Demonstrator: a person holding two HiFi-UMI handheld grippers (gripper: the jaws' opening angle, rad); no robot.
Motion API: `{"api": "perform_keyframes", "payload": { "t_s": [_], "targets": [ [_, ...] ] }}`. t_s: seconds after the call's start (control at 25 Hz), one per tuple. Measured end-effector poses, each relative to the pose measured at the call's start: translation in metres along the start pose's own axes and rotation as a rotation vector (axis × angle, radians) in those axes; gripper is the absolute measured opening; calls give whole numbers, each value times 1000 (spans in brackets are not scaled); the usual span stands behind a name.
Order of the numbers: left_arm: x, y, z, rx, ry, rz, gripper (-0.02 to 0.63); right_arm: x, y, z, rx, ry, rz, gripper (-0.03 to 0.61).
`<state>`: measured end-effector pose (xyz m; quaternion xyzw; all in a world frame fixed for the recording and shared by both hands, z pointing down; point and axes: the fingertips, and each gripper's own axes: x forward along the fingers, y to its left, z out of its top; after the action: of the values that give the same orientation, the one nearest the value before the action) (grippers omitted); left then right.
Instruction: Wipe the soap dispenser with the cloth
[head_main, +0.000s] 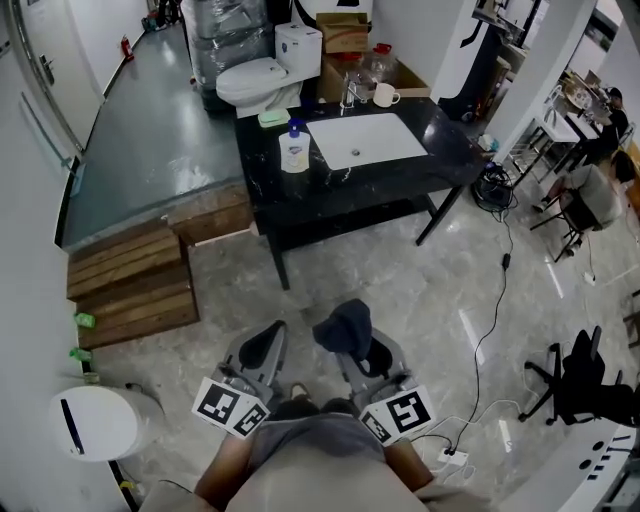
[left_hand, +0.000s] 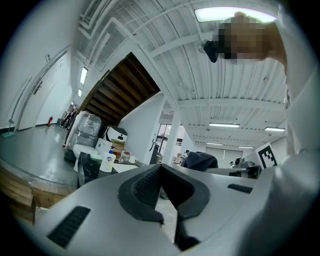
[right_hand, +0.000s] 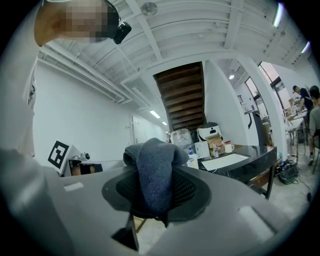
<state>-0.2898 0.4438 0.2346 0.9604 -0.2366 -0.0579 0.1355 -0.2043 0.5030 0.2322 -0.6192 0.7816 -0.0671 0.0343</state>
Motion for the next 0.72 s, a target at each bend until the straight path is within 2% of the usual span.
{"api": "perform_keyframes", "payload": {
  "t_s": [0.28, 0.48, 0.72],
  "targets": [
    [22, 15, 5, -4, 6, -15, 6, 18, -10, -5, 3, 34, -12, 118],
    [45, 23, 7, 9, 22, -36, 6, 33, -36, -8, -4, 49, -61, 120],
    [83, 49, 4, 13, 41, 7, 6, 66, -75, -12, 27, 65, -32, 120]
  ]
}}
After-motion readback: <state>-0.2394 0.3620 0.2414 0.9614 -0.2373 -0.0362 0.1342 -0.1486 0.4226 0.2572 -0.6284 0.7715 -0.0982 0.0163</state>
